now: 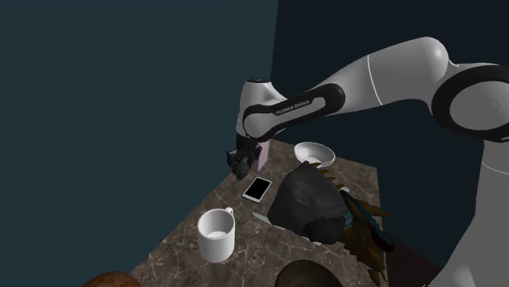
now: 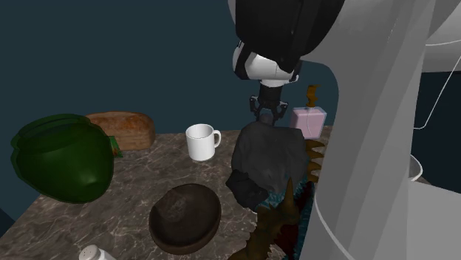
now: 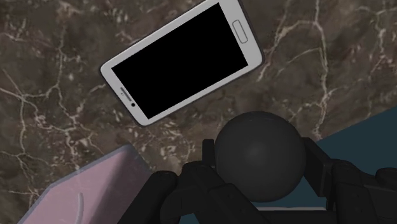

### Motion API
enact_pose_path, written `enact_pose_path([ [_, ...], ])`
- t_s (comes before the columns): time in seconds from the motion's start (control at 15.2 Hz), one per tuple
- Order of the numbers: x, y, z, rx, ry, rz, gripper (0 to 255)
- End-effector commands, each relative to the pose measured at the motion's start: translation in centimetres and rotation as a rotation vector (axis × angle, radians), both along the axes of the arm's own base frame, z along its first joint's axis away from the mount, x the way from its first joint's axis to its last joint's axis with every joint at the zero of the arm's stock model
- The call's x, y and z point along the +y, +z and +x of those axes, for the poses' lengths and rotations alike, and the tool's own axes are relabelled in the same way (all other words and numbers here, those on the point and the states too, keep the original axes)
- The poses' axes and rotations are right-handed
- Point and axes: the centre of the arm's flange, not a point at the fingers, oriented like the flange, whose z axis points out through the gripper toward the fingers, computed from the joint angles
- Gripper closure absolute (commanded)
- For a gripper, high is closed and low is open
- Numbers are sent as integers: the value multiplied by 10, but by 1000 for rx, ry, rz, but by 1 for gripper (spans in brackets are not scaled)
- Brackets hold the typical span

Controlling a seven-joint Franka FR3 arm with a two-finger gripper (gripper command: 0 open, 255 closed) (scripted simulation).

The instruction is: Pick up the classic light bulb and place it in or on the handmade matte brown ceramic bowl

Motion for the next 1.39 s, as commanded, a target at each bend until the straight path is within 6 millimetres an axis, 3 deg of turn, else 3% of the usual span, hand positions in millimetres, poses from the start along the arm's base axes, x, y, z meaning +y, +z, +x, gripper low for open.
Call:
enact_pose_path([
  [0.0,0,11,-1,0,0,0,255],
  [1.06,0,94,-1,0,0,0,255],
  [1.32,13,97,-52,0,0,0,255],
])
